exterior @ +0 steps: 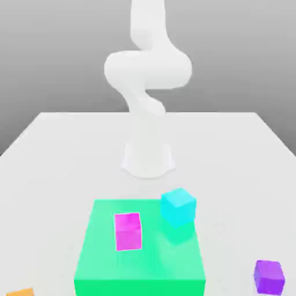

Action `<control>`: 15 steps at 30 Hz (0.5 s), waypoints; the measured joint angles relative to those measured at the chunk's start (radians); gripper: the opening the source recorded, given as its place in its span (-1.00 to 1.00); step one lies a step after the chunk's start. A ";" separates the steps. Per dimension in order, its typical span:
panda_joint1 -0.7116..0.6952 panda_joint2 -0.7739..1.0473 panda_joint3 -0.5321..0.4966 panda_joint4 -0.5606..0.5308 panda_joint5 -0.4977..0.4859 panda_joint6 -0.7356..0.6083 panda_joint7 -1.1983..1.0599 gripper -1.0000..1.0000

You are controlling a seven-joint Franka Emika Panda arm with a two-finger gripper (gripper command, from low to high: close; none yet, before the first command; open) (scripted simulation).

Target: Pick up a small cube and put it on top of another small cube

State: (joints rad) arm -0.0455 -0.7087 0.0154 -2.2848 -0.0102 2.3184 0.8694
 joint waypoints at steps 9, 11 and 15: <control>-0.138 0.333 0.033 0.056 -0.054 0.067 0.265 0.00; -0.162 0.406 0.034 0.068 -0.067 0.081 0.323 0.00; -0.198 0.551 0.024 0.092 -0.087 0.110 0.436 0.00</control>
State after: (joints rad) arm -0.2439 -0.1579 0.0391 -2.1929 -0.0974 2.4285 1.3053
